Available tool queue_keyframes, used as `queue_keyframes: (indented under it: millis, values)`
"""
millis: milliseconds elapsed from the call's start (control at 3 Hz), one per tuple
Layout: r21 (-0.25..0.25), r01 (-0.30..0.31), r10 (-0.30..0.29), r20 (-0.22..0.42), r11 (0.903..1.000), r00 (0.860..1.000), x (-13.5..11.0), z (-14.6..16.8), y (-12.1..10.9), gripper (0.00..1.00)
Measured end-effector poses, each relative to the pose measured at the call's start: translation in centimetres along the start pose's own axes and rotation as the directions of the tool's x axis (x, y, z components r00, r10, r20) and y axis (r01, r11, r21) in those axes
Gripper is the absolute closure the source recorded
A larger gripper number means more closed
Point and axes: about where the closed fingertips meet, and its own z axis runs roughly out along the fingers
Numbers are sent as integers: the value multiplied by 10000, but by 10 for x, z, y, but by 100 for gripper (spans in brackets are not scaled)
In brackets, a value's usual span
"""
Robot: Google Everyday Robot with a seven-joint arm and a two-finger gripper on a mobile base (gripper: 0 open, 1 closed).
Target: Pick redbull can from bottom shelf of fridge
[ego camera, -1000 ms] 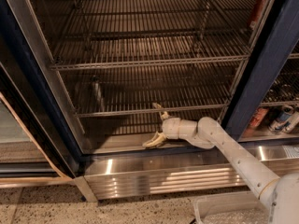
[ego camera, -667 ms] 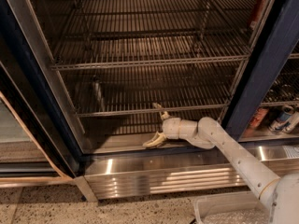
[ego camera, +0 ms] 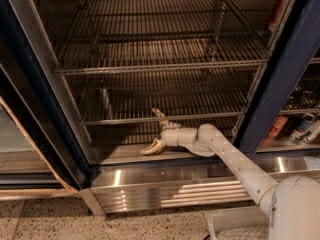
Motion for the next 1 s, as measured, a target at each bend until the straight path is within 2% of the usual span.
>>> queue_keyframes:
  millis: [667, 1000]
  values:
    - [-263, 838, -853, -637, 9961, 9943, -15, 53, -3, 0]
    - [-258, 829, -844, -631, 9962, 9944, -15, 53, -3, 0]
